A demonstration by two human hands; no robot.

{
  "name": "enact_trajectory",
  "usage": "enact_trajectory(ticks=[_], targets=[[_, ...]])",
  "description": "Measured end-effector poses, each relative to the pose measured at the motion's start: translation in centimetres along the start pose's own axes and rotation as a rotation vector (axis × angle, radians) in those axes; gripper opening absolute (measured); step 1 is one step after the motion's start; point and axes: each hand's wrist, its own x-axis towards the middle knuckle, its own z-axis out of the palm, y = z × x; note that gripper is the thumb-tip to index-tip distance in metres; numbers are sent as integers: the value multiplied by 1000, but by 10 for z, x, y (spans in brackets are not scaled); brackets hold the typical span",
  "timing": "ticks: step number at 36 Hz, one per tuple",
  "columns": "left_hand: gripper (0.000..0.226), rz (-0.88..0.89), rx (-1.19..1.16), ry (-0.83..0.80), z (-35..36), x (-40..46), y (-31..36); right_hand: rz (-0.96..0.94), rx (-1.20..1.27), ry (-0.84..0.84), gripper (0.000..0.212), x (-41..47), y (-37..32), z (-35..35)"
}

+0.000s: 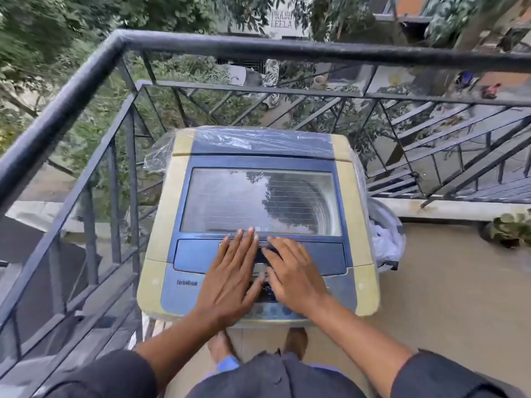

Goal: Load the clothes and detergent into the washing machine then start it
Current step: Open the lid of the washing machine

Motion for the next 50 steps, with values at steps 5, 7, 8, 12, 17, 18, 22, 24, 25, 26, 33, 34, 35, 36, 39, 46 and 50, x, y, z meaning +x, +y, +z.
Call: enact_trajectory(ticks=[5, 7, 8, 12, 17, 18, 22, 24, 25, 26, 33, 34, 35, 36, 39, 46, 50], targets=[[68, 22, 57, -34, 0, -16, 8, -50, 28, 36, 41, -5, -6, 3], [63, 20, 73, -39, -2, -16, 8, -25, 22, 44, 37, -5, -6, 2], [61, 21, 91, -16, -2, -15, 7, -5, 17, 54, 36, -5, -5, 2], [53, -8, 88, -37, -6, -11, 7, 19, -16, 10, 28, -5, -4, 0], [48, -36, 63, -42, -6, -10, 3, 66, -41, -180, 34, -2, -4, -5], [45, -38, 52, -30, -7, -10, 4, 70, -31, -203, 34, -1, -4, -6], [33, -71, 39, -20, -8, -9, 6, 81, 0, -244, 33, 1, -5, -8], [31, -93, 33, -29, -9, -8, 8, 86, 2, -262, 34, 1, -6, -9], [31, -104, 25, -33, -9, -8, 8, 88, 3, -271, 34, 1, -7, -9], [31, -111, 15, -35, -10, -8, 9, 92, 5, -280, 35, 1, -8, -10], [33, -103, 9, -71, -26, -5, 11, 65, 20, -320, 44, 3, -9, -24], [35, -97, 6, -67, -30, -4, 10, 60, 22, -316, 44, 4, -8, -28], [35, -90, 3, -59, -34, -4, 10, 57, 20, -307, 43, 5, -9, -32], [36, -83, -2, -50, -38, -3, 10, 53, 14, -293, 40, 7, -9, -36], [35, -68, -11, -20, -52, 2, 9, 43, 2, -233, 31, 11, -12, -50], [34, -52, -30, 129, -91, 27, 7, 17, 24, -63, 27, 30, -18, -97], [43, -24, -20, 199, -118, 50, 3, 0, 6, 56, 27, 46, -19, -124]])
